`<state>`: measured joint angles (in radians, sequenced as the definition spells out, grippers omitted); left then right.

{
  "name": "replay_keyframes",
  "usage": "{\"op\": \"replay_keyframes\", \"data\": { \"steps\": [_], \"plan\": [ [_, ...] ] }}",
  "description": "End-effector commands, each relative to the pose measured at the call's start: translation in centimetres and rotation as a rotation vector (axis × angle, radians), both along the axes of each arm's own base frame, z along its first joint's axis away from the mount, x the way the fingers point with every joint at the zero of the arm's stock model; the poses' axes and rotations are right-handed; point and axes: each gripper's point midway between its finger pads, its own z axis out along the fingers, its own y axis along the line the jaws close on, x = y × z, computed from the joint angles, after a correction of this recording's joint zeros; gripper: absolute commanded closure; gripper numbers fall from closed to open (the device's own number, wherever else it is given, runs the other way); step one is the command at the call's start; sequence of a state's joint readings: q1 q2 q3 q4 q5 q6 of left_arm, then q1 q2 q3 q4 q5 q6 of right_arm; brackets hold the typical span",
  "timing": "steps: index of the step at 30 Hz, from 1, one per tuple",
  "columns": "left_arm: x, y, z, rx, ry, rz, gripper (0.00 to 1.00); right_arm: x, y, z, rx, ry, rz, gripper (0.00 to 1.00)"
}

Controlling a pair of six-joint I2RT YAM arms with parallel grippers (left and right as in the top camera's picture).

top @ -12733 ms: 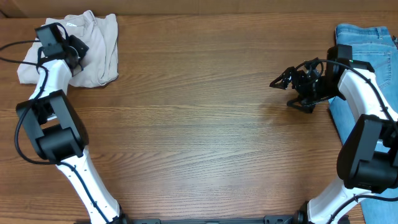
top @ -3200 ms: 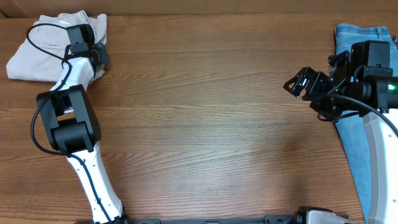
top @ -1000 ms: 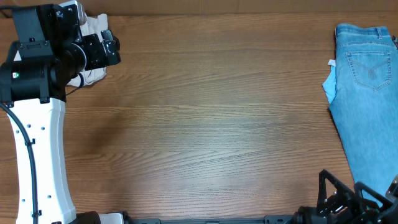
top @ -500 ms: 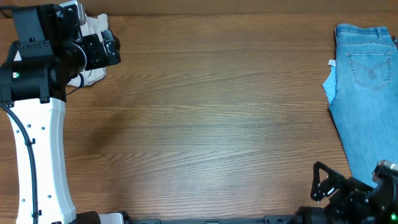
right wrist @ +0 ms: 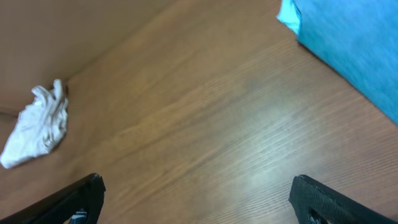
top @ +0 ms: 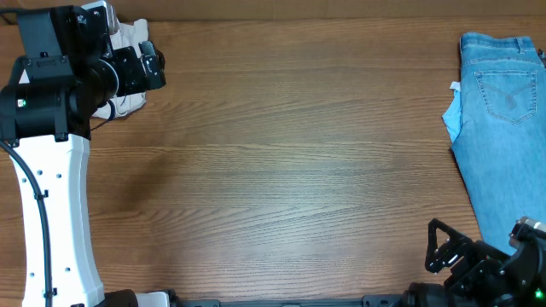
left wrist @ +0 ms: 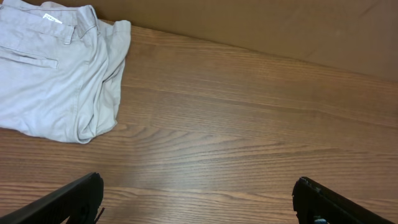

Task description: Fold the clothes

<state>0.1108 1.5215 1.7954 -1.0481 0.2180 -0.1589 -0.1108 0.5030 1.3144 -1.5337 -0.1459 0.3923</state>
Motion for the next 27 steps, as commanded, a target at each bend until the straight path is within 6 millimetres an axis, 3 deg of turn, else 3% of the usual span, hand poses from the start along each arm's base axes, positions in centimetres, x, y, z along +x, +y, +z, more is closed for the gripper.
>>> {"op": "replay_keyframes", "data": {
  "steps": [1, 6, 16, 27],
  "plan": [
    [0.0, -0.3, 0.2, -0.022, -0.004, -0.003, 0.0, 0.9, -0.4, 1.1, -0.014, -0.059, -0.014, 0.0],
    [0.0, -0.3, 0.2, -0.022, -0.004, -0.003, 0.0, 2.0, -1.7, 1.5, -0.064, -0.096, -0.071, 0.0],
    [0.0, -0.3, 0.2, -0.022, -0.004, -0.003, 0.0, 6.4, -2.5, -2.0, -0.132, -0.226, -0.057, 0.0],
    [0.0, -0.3, 0.2, -0.022, -0.004, -0.003, 0.0, 10.8, 0.2, -6.3, -0.223, -0.521, 0.121, 0.0]
  ]
}}
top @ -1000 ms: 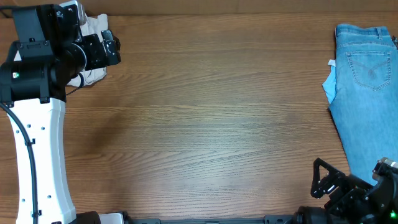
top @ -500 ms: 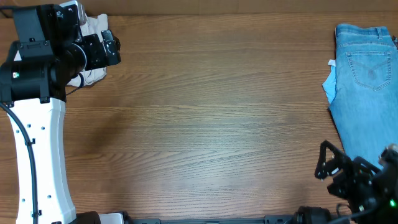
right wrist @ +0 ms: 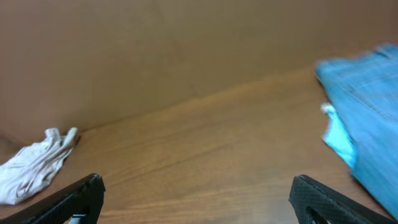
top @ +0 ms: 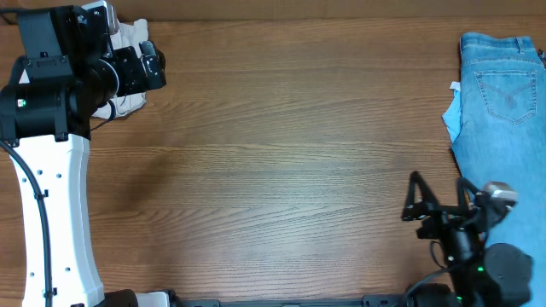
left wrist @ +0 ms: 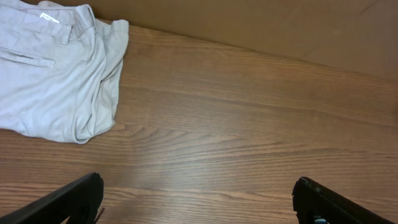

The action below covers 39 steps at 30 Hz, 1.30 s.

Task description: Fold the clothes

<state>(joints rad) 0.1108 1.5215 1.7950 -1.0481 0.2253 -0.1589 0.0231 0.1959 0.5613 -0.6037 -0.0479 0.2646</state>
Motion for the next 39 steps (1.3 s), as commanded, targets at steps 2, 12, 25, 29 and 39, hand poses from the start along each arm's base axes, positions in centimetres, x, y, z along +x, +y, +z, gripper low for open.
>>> {"op": "replay_keyframes", "data": {
  "steps": [2, 12, 25, 29, 39],
  "plan": [
    [0.0, -0.2, 0.2, -0.017, -0.003, 0.002, 0.0, 1.3, 0.3, -2.7, -0.046, -0.066, 0.017, 0.0],
    [0.0, -0.2, 0.2, -0.017, -0.003, 0.002, 0.0, 3.7, 0.4, -4.8, -0.042, -0.232, 0.019, 0.0],
    [0.0, -0.2, 0.2, -0.017, -0.003, 0.002, 0.0, 3.4, 0.5, -6.0, -0.061, -0.308, 0.023, 0.0],
    [0.0, -0.2, 0.2, -0.017, -0.003, 0.002, 0.0, 3.5, 0.6, -7.0, -0.101, -0.267, 0.033, 0.0],
    [0.0, -0.2, 0.2, -0.017, -0.003, 0.002, 0.0, 3.5, 1.4, -9.2, -0.203, -0.193, 0.092, 0.0]
  ]
}}
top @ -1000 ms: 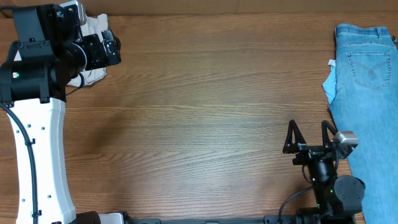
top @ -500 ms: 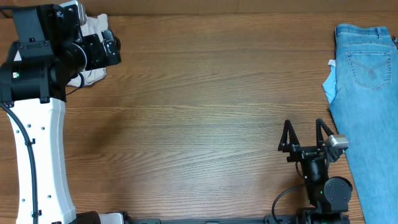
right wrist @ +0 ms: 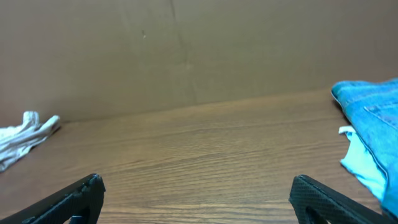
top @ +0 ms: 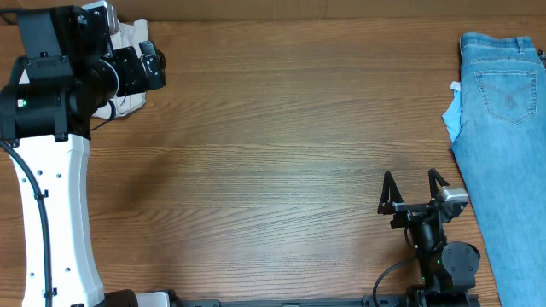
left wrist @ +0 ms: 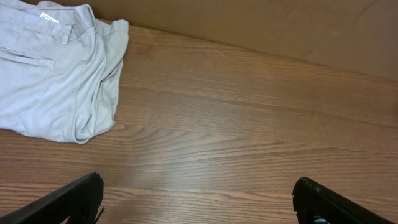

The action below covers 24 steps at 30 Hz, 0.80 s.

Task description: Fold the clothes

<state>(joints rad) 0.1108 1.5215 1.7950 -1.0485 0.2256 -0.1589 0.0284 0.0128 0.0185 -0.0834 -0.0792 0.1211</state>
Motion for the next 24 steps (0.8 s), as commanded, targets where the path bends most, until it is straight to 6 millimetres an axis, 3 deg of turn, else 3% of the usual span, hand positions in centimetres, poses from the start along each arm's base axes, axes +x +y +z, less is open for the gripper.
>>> {"op": "replay_keyframes", "data": {
  "steps": [1, 24],
  "plan": [
    [-0.01, -0.16, 0.2, -0.017, -0.004, 0.002, 0.0, -0.08, 0.6, -0.14, -0.072, -0.016, 0.035, 0.0],
    [-0.01, -0.16, 0.2, -0.017, -0.004, 0.002, 0.0, -0.07, 0.54, -0.1, -0.064, -0.017, 0.031, 0.0]
  ]
}}
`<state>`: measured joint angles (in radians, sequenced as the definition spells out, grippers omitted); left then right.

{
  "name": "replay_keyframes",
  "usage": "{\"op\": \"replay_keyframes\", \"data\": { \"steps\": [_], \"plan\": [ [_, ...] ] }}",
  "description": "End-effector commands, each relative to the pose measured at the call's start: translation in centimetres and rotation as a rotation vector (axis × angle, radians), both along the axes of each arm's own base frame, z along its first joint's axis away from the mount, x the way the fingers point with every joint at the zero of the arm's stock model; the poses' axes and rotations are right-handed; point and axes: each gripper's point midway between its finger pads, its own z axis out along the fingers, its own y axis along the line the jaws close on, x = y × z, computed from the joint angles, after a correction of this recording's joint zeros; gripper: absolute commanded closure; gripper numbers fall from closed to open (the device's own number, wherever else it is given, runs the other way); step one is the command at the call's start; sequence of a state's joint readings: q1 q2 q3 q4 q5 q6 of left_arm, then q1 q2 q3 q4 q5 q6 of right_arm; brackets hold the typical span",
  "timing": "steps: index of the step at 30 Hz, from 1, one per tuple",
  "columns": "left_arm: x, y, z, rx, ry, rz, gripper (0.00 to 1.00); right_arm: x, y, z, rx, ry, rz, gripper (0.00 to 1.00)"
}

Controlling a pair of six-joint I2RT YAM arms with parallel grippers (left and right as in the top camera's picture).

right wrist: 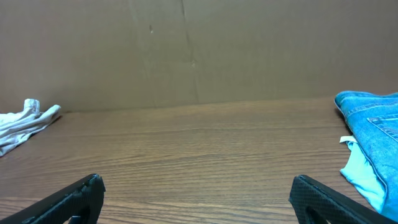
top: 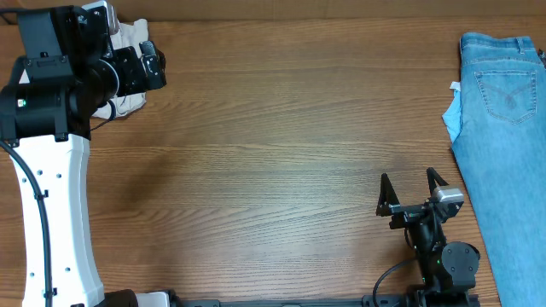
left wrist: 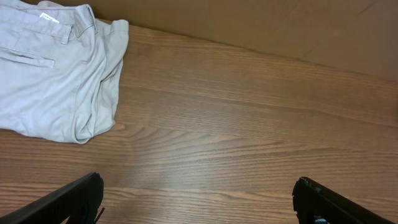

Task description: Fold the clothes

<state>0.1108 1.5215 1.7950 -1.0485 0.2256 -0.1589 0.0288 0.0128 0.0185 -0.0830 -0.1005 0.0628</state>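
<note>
Blue jeans [top: 503, 128] lie flat along the table's right edge, and they also show at the right of the right wrist view [right wrist: 376, 134]. A crumpled pair of light beige trousers [left wrist: 56, 74] sits in the far left corner, partly under the left arm in the overhead view [top: 128, 38]. My left gripper [top: 158, 64] hangs open just right of the trousers with nothing in it [left wrist: 198, 199]. My right gripper [top: 408, 183] stands open and empty near the front edge, left of the jeans, facing the back wall [right wrist: 196, 199].
A brown cardboard wall [right wrist: 186, 50] closes the far side of the wooden table [top: 281, 145]. The left arm's white column [top: 51, 213] stands along the left edge. A pale lining or tag [top: 454, 107] sticks out from the jeans' left side.
The right gripper has shifted very slightly and now looks a little more level at the back wall. The left arm, the trousers and the jeans have not moved.
The right gripper was first low at the front right corner beside the jeans, aimed toward the far left. Then it was higher by the jeans' edge, and later left of them, facing the back wall, as now. The left gripper stayed open by the trousers throughout.
</note>
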Motion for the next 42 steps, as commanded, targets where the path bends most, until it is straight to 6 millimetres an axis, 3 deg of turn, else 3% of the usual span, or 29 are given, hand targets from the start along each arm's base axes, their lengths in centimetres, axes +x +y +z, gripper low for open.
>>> {"op": "replay_keyframes", "data": {
  "steps": [1, 11, 17, 20, 25, 31, 35, 42],
  "plan": [
    [0.0, -0.2, 0.2, -0.017, -0.004, 0.002, 0.0, 0.0, 0.2, -0.1, -0.007, -0.008, 0.009, 0.0],
    [-0.1, -0.1, 0.1, -0.014, 0.003, 0.005, 0.0, 0.0, 0.2, -0.1, -0.007, -0.008, 0.009, 0.0],
    [-2.9, -1.4, -1.5, -0.024, 0.111, -0.015, 0.0, 0.0, 0.2, -0.1, -0.007, -0.008, 0.009, 0.0],
    [-4.4, -2.1, -3.0, 0.039, 0.146, -0.041, 0.0, 0.0, 0.2, -0.1, -0.007, -0.008, 0.009, 0.0],
    [-6.8, -3.0, -7.5, 0.087, 0.134, -0.069, 0.0, 0.0, 0.2, -0.1, -0.007, -0.008, 0.009, 0.0],
    [-8.6, -3.0, -12.5, 0.054, -0.028, -0.03, 0.0, 0.0, 0.2, -0.1, -0.007, -0.008, 0.009, 0.0],
    [-9.1, -2.4, -14.7, 0.082, -0.195, -0.003, 0.0, 0.0, 0.2, -0.1, -0.007, -0.008, 0.009, 0.0],
    [-10.4, -1.7, -14.9, 0.098, -0.509, 0.047, 0.0, 0.0, 0.2, -0.1, -0.007, -0.008, 0.009, 0.0]
  ]
}}
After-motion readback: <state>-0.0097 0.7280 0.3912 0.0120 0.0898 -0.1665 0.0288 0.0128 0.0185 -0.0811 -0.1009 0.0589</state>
